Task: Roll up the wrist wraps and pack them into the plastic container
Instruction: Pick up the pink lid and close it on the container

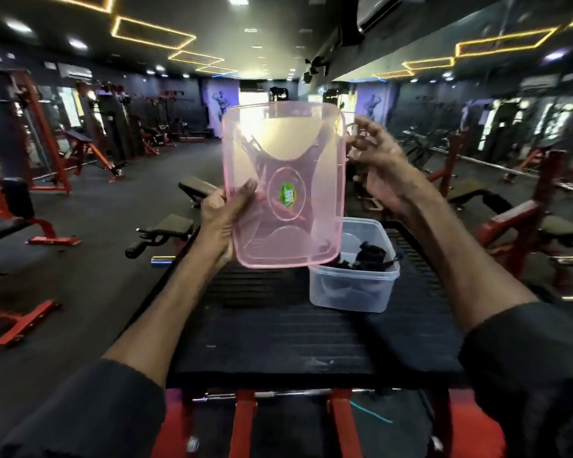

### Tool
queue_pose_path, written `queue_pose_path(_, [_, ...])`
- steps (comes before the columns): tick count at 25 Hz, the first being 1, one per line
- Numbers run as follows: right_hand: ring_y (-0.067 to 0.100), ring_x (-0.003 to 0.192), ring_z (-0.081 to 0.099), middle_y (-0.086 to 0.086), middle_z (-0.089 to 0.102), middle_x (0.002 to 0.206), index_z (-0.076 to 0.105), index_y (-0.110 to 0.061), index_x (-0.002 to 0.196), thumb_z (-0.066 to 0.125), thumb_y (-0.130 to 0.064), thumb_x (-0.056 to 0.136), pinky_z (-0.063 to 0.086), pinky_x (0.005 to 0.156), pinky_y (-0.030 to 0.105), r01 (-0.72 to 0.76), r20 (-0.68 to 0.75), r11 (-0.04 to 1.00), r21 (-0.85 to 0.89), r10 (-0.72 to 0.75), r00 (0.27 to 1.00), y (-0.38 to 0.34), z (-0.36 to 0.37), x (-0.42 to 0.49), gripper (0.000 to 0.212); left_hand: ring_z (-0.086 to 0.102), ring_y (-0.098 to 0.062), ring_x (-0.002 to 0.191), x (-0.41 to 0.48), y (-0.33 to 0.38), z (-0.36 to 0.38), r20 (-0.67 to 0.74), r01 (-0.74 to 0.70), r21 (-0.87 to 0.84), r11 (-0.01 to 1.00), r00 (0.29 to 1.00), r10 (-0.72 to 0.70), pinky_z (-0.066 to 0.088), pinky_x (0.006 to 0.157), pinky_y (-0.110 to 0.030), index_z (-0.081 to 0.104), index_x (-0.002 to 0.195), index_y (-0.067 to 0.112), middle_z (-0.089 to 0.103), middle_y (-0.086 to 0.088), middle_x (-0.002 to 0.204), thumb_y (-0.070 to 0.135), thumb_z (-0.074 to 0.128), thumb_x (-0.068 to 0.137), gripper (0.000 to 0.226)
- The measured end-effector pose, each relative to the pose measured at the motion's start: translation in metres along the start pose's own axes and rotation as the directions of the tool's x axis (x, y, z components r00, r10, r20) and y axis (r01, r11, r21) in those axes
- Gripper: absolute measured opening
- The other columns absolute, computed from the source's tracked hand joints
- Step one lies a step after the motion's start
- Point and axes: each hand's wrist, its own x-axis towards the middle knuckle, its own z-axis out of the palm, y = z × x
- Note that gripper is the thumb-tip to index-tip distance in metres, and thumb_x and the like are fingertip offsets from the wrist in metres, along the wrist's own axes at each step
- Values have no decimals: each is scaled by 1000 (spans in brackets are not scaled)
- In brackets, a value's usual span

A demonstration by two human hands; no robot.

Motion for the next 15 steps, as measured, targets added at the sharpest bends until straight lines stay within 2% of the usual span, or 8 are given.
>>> queue_pose_path(3, [16, 97, 71, 8, 70, 113, 50, -14, 136, 61, 16, 82, 60, 78, 33, -98, -60, 989, -114, 91, 994, 21, -22, -27, 63, 75, -26, 89, 11, -6, 42, 125, 139, -185, 973, 985, -117, 62, 85, -44, 68, 113, 1, 77, -15, 100, 17, 72, 91, 27])
queue_pose_path(5, [18, 94, 71, 8, 71, 110, 56, -12, 126, 69, 10, 80, 60, 82, 35, -51, -214, 978, -201, 7, 977, 31, -32, -41, 52, 59, -40, 124, 20, -17, 67, 276, 304, -258, 917, 933, -232, 46, 106, -59, 59, 134, -1, 60, -27, 134, 25, 74, 90, 53])
queue_pose_path(6, [18, 90, 72, 7, 72, 107, 57, -10, 124, 71, 6, 81, 59, 81, 35, -37, -296, 980, -197, -24, 955, 34, -36, -46, 48, 52, -41, 132, 24, -24, 75, 368, 378, -262, 888, 890, -270, 41, 111, -59, 53, 140, 0, 52, -29, 143, 28, 74, 90, 61])
queue_pose_path(7, [18, 87, 72, 7, 73, 104, 58, -8, 123, 71, 5, 84, 60, 80, 36, -35, -368, 984, -172, -31, 929, 38, -41, -51, 43, 52, -40, 131, 29, -32, 80, 410, 426, -249, 870, 860, -304, 40, 112, -58, 51, 142, 0, 50, -29, 144, 28, 75, 88, 65])
queue_pose_path(9, [23, 87, 71, 10, 73, 104, 59, -5, 123, 67, 6, 88, 60, 81, 39, -49, -459, 990, -133, -18, 888, 49, -53, -61, 38, 65, -36, 111, 31, -48, 92, 395, 443, -228, 867, 856, -334, 52, 101, -51, 55, 137, -2, 62, -24, 128, 23, 79, 82, 65])
queue_pose_path(12, [31, 97, 67, 16, 70, 113, 55, -6, 130, 68, 6, 87, 57, 90, 48, -79, -552, 989, -122, -1, 834, 72, -72, -74, 47, 73, -23, 87, 27, -75, 108, 380, 349, -158, 924, 885, -269, 60, 79, -37, 58, 124, 0, 74, -12, 102, 15, 68, 87, 41])
queue_pose_path(13, [29, 97, 68, 14, 70, 113, 53, -6, 133, 68, 6, 87, 58, 88, 46, -103, -579, 987, -126, 11, 815, 78, -76, -77, 50, 73, -21, 89, 26, -83, 110, 351, 322, -94, 942, 896, -271, 60, 78, -36, 54, 126, 0, 74, -11, 104, 17, 65, 86, 45])
queue_pose_path(15, [21, 87, 72, 9, 70, 108, 49, -7, 137, 65, 8, 89, 62, 76, 35, -145, -617, 985, -98, 54, 785, 89, -80, -80, 53, 66, -25, 112, 27, -98, 107, 318, 271, 113, 956, 902, -293, 56, 94, -41, 40, 143, 7, 64, -13, 128, 28, 69, 82, 71])
